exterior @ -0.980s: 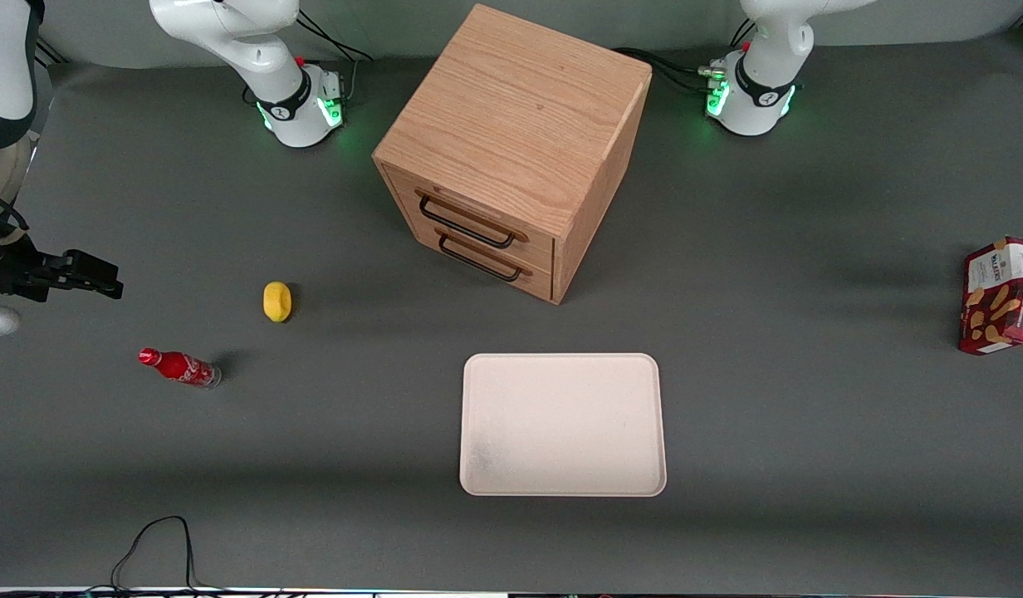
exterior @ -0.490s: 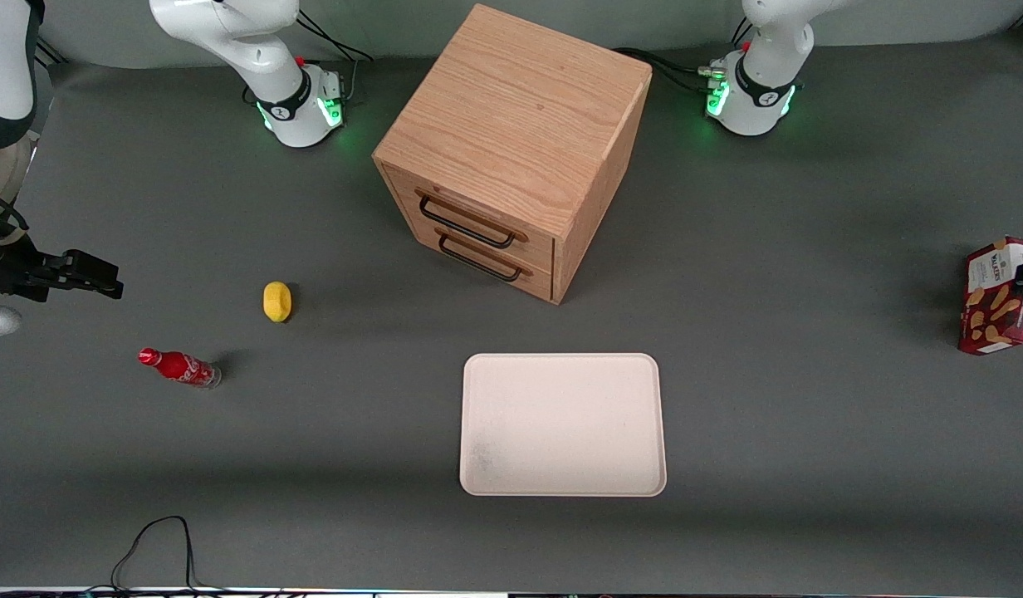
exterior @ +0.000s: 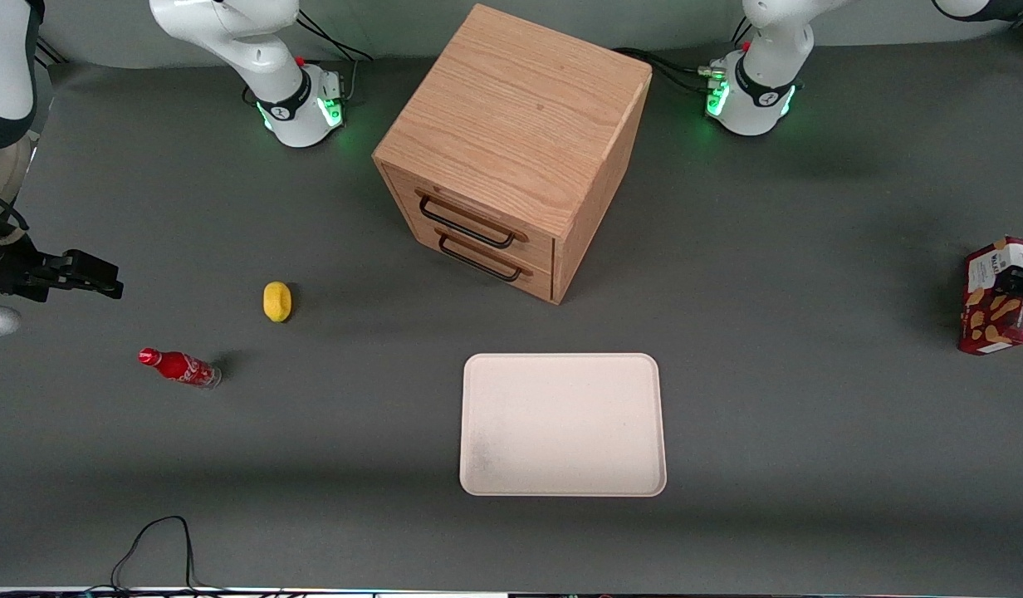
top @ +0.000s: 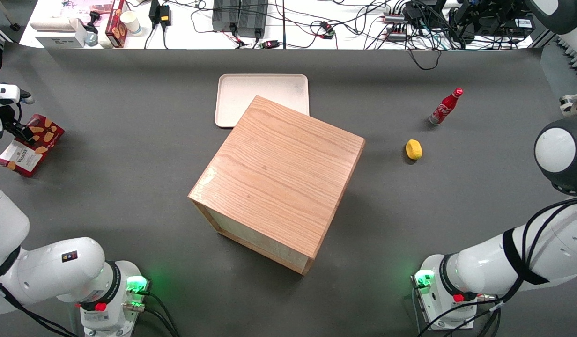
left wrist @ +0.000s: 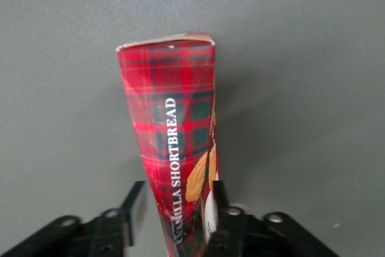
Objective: Place red cookie box on tray
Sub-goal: 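Lift the red shortbread box with the left gripper off the table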
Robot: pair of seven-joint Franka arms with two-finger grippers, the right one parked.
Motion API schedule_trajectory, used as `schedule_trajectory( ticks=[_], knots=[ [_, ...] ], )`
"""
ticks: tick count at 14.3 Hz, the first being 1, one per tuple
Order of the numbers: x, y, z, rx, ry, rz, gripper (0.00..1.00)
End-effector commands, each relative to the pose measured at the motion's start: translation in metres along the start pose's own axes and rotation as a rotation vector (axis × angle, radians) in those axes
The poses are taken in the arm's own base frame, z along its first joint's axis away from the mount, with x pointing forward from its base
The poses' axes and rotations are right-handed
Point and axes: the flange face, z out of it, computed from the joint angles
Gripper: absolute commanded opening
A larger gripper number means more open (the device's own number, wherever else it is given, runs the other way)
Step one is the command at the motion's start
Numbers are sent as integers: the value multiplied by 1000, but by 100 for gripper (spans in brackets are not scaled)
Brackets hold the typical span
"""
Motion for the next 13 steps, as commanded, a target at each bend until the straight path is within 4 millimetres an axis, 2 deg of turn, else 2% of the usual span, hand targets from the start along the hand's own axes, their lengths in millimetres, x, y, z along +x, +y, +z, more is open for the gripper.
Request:
schedule_trajectory(
  ticks=[1, 4, 5, 8, 11, 13],
  knots=[
    [-3, -2, -7, -4, 9, 17, 0],
    [4, 2, -24, 4, 15, 24, 0],
    [5, 5, -36, -6, 17, 23, 0],
    [21, 34, -95, -35, 28, 56, 0],
    [73, 87, -166, -33, 38, 58, 0],
    [122, 153, -220, -60, 33, -18, 0]
  ],
)
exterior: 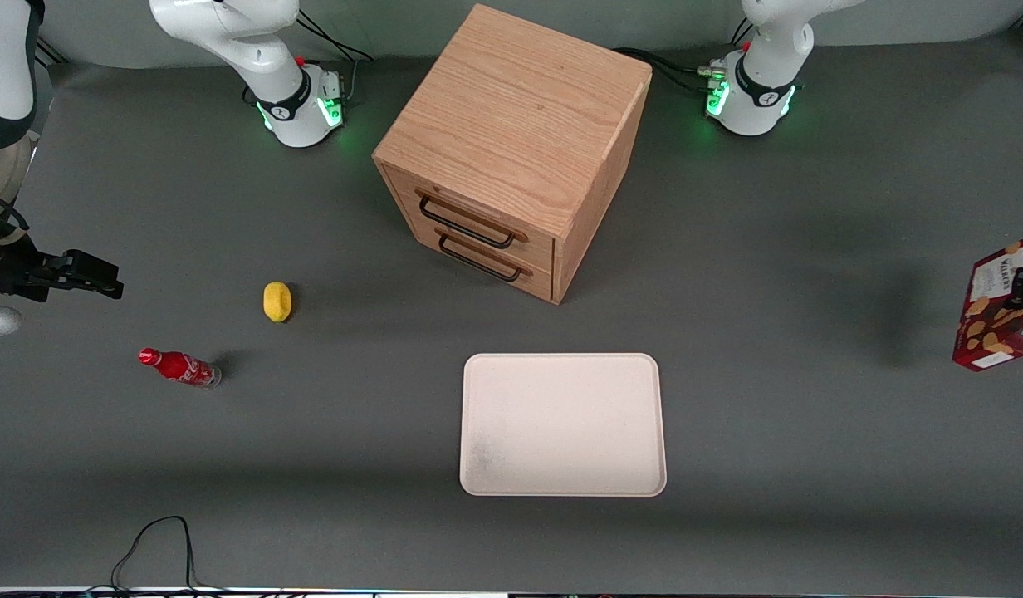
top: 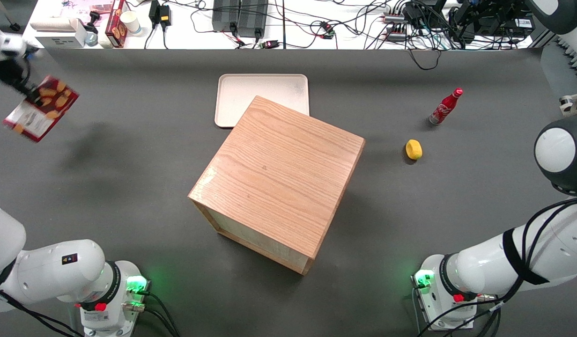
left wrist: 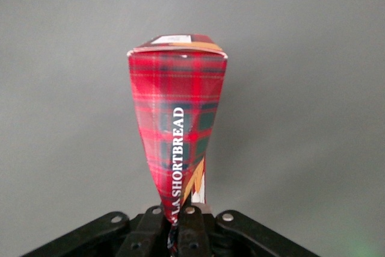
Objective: Place red cookie box on tray
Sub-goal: 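Lift the red shortbread box with the left gripper off the table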
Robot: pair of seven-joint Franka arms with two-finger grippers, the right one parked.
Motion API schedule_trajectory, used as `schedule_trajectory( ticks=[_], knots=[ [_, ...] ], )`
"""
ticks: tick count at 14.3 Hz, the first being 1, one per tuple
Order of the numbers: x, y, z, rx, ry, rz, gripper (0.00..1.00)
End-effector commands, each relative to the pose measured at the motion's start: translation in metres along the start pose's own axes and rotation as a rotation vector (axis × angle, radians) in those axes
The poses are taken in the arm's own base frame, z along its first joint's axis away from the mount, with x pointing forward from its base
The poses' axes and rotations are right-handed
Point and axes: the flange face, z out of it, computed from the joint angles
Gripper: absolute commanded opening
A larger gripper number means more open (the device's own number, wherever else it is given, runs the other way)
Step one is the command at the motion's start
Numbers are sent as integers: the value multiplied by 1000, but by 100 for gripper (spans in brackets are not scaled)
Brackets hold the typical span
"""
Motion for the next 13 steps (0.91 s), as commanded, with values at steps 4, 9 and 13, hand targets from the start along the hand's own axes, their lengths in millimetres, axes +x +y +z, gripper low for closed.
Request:
schedule_trajectory(
  ticks=[4, 9, 13],
  knots=[
    [114, 166, -100, -14, -9, -277, 0],
    [206, 306, -106, -38, 49, -566, 0],
    [282, 380, -62, -69, 60, -555, 0]
  ],
)
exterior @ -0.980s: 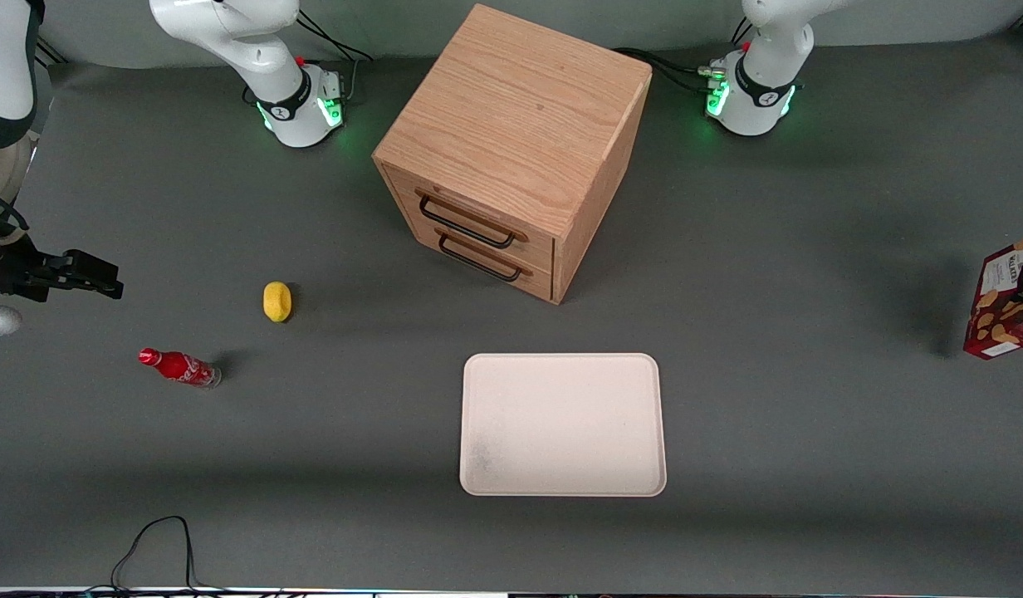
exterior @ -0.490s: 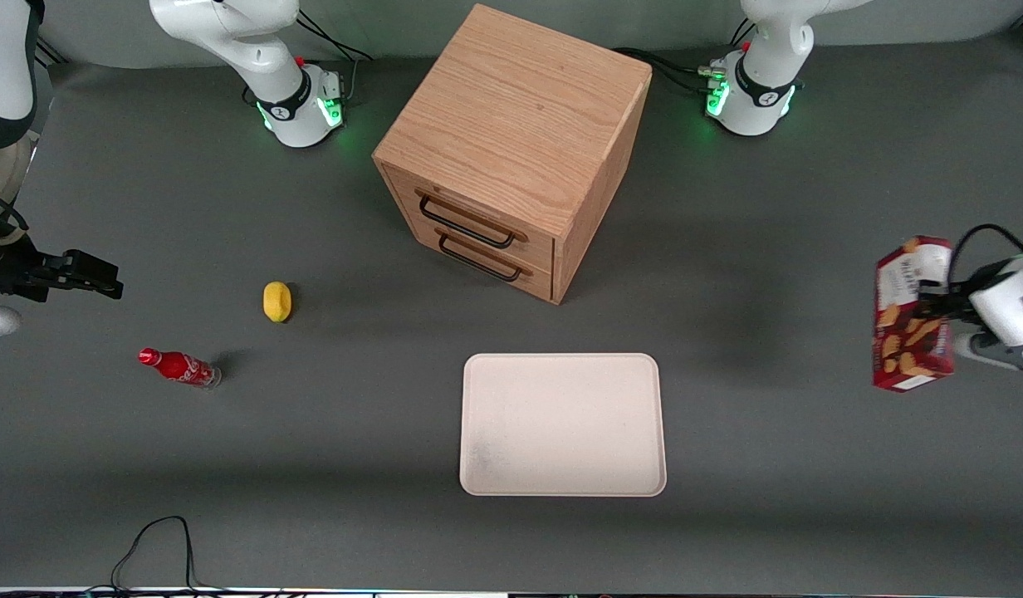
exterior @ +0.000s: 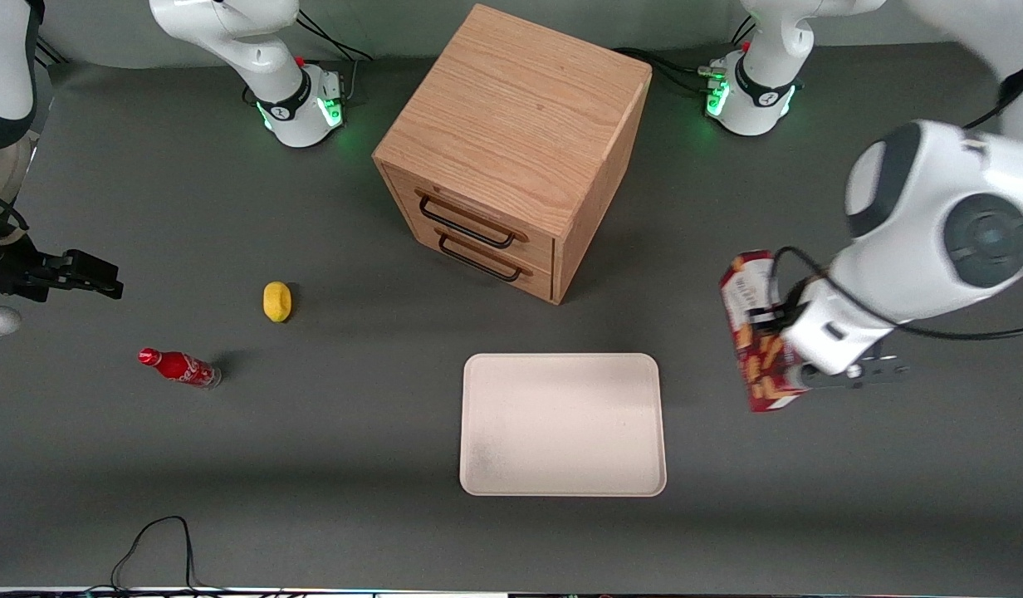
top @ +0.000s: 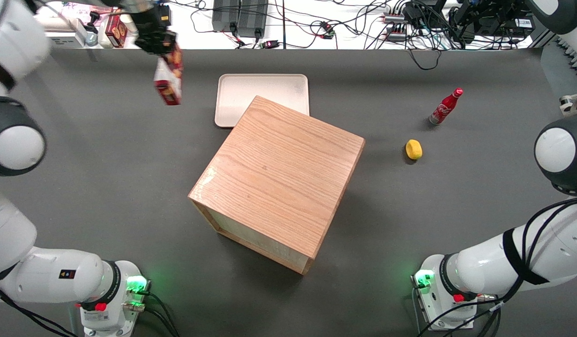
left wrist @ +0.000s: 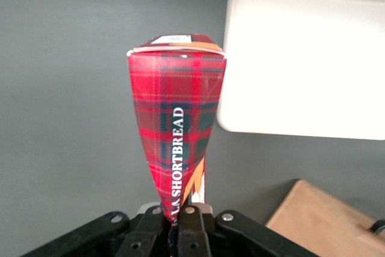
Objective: Place red cookie box on tray
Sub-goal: 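Carry the box with the left gripper over the white tray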
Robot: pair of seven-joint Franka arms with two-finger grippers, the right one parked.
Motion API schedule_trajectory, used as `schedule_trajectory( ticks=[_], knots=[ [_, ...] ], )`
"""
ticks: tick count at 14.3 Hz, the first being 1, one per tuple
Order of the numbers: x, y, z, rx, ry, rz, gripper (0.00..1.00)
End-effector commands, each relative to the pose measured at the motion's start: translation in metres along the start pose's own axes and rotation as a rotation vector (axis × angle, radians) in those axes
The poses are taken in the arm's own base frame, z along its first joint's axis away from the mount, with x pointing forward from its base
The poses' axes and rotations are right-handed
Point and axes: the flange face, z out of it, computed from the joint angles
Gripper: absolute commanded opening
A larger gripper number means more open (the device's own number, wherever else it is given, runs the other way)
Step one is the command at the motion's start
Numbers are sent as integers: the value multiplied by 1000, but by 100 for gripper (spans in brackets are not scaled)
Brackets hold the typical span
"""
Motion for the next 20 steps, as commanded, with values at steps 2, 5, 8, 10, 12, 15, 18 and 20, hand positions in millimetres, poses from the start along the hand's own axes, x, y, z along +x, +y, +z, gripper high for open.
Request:
schedule_trajectory(
  ticks=[2, 5, 8, 10, 12, 15, 18, 20],
  knots=[
    [43, 51, 64, -40, 24, 0, 0],
    [63, 63, 130, -71, 45, -26, 0],
    [71, 71, 169, -75, 58, -77, 0],
    [75, 71, 186, -68, 80, -81, 0],
    [74, 78, 195, -64, 84, -69, 0],
    [76, 71, 201, -30, 92, -57, 0],
    [78, 67, 209, -10, 87, -37, 0],
    [77, 69, 216, 2, 85, -29, 0]
  ],
)
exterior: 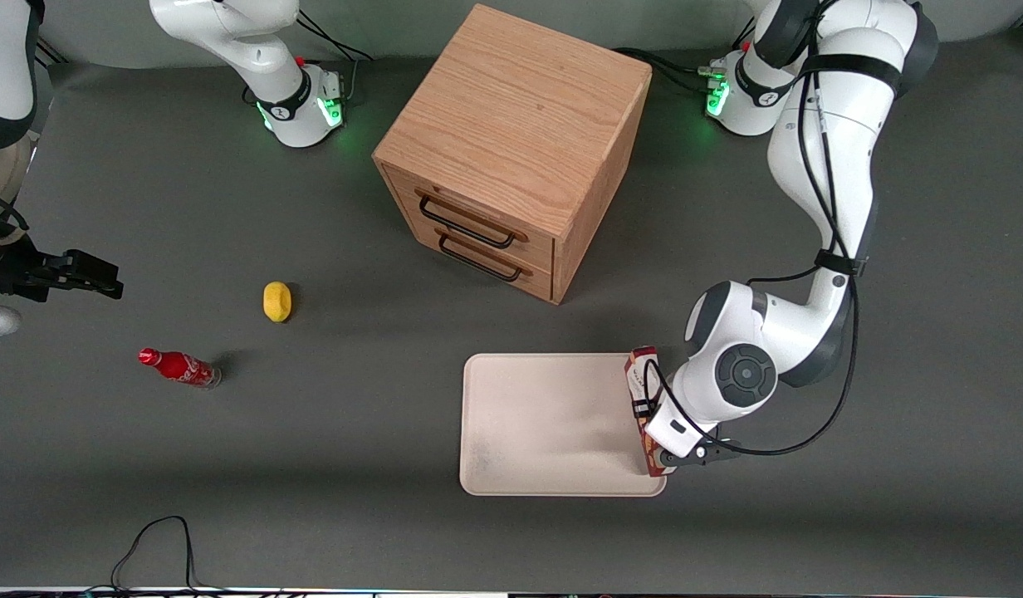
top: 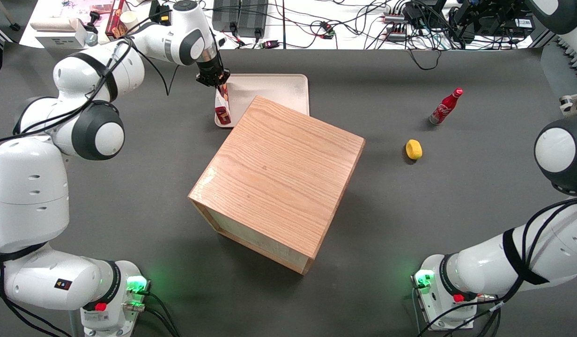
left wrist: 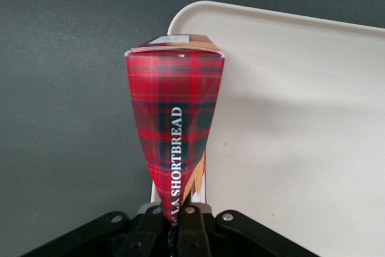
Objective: Place red cookie box on tray
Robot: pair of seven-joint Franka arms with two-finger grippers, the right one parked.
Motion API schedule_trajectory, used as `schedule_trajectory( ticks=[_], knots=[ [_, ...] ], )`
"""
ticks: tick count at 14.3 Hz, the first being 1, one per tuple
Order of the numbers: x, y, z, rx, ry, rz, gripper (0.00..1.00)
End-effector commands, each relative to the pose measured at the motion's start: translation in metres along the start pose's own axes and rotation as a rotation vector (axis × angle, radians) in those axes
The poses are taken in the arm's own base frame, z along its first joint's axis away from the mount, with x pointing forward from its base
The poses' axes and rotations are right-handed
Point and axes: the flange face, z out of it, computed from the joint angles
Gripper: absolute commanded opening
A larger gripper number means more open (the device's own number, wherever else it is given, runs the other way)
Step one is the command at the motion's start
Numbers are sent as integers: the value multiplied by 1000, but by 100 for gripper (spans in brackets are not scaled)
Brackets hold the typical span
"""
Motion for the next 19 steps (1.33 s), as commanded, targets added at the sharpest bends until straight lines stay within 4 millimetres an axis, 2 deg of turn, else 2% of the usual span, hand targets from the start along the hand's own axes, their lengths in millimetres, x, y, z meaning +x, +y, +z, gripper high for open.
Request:
schedule_trajectory(
  ticks=[1, 2, 3, 4, 5, 7, 10, 12, 14, 15, 16, 18, 19],
  knots=[
    [1, 9, 6, 27, 20, 28, 0],
    [2, 10, 6, 19, 30, 32, 0],
    [3, 12, 7, 13, 41, 51, 41],
    [1, 15, 12, 5, 54, 66, 59],
    [0, 17, 12, 2, 61, 71, 66],
    [-1, 20, 11, -3, 69, 76, 96],
    [0, 17, -1, 0, 68, 75, 99],
    [3, 8, -33, -4, 74, 76, 99],
    [3, -4, -72, 1, 69, 58, 100],
    [1, -15, -98, 1, 64, 41, 99],
    [-4, -31, -127, -16, 73, 13, 100],
    [-26, -61, -177, -86, 48, -69, 100],
    [-40, -88, -206, -80, 38, -101, 100]
  ],
)
